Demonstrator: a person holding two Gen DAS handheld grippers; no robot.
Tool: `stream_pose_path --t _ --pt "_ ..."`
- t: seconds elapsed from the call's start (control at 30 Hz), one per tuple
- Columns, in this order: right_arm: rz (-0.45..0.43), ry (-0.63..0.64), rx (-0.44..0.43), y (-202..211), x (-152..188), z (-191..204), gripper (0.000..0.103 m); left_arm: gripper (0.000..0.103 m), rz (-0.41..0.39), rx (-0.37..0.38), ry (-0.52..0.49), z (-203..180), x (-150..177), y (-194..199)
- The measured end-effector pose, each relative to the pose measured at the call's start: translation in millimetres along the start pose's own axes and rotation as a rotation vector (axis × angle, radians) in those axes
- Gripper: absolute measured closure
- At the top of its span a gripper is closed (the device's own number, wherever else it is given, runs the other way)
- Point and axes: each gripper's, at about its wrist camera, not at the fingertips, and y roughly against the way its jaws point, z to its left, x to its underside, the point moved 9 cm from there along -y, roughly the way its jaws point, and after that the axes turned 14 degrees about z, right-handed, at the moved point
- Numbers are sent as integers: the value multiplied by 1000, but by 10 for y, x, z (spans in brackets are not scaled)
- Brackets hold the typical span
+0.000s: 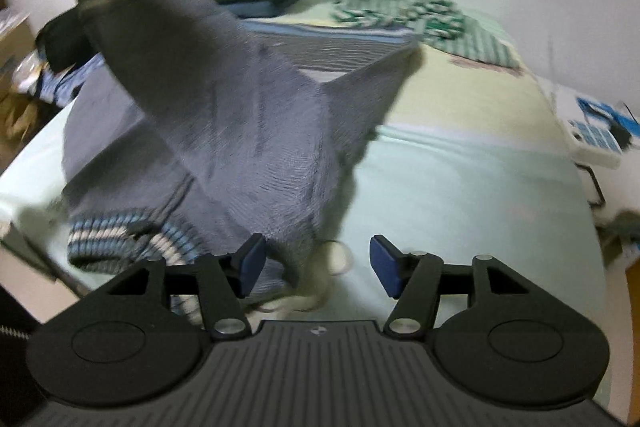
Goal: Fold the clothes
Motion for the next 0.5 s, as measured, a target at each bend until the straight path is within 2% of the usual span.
stream_pose_path --t 0.13,0.3,0.37,0.4,0.43,0.5 --pt "16 68 -1 -103 -27 159 42 92 61 -41 32 174 168 -160" --pt "35 115 67 -226 -30 173 44 92 60 -38 68 377 291 -81" --pt "34 91 77 -234 -55 123 60 92 59 -34 76 426 310 -27" --pt "33 66 68 -224 -78 90 85 92 59 -30 79 447 308 -16" --pt "34 45 58 -209 -98 65 90 92 57 -23 83 461 306 -2" --pt "31 25 52 -163 -136 38 91 92 55 -7 90 489 303 26"
